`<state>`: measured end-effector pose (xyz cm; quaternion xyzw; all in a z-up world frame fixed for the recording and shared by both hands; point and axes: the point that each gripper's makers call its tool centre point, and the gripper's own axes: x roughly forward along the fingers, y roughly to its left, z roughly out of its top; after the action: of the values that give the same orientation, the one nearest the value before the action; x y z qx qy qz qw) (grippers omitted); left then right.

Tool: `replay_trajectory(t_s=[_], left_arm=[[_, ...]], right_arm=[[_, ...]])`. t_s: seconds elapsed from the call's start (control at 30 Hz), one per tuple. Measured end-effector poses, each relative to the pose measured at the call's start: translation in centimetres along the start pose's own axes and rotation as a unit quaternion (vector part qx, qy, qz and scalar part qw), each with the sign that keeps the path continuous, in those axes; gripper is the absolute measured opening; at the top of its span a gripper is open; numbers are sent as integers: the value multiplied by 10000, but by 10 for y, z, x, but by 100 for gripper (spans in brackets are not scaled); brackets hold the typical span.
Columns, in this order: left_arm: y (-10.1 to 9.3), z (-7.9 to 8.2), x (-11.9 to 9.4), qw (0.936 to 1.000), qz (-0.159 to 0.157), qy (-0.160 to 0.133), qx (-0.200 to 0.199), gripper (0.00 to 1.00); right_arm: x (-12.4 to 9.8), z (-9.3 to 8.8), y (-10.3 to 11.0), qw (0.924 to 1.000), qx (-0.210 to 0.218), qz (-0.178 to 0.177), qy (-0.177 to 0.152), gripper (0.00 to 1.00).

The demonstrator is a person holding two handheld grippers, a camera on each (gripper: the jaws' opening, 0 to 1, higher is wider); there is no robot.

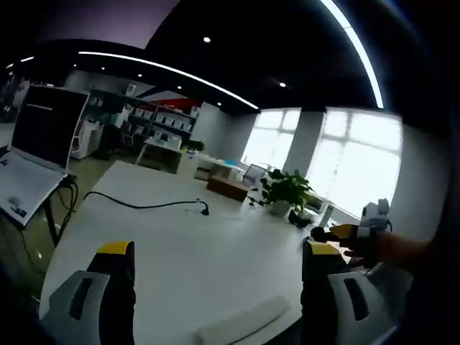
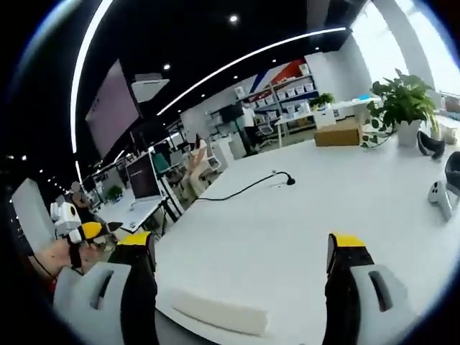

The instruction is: Arrange the utensils inside the cutlery case until each visible utensil rests in its matching compartment.

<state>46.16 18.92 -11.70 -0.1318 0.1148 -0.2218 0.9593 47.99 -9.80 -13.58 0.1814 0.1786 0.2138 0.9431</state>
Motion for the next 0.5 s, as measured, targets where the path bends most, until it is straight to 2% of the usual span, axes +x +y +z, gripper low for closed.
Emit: replay_trajectory(t_s=[0.07,0.13,0.17,0.2,0.23,0.3,0.5], left_arm=[[0,1,0,10000,57,-44,15,100],[6,-4,1,9992,242,-64,297,100],[9,-20,1,9977,257,381,497,100],[10,-25,1,9975,252,488,446,100],[7,-21,2,9986,209,342,357,100],[5,-20,1,9989,158,305,307,100],[5,-27,-1,9982,152,433,398,100]], right_arm=[[2,-6,-3,10000,-26,6,70,99],[4,-18,-5,9991,-73,-33,406,99],[5,-18,-3,9991,-151,-22,396,99],[5,-18,-2,9989,-234,-39,406,99],[5,-17,-1,9985,-380,-58,380,99],[6,-20,1,9974,-557,-78,442,99],[8,-36,8,9937,-813,97,760,99]])
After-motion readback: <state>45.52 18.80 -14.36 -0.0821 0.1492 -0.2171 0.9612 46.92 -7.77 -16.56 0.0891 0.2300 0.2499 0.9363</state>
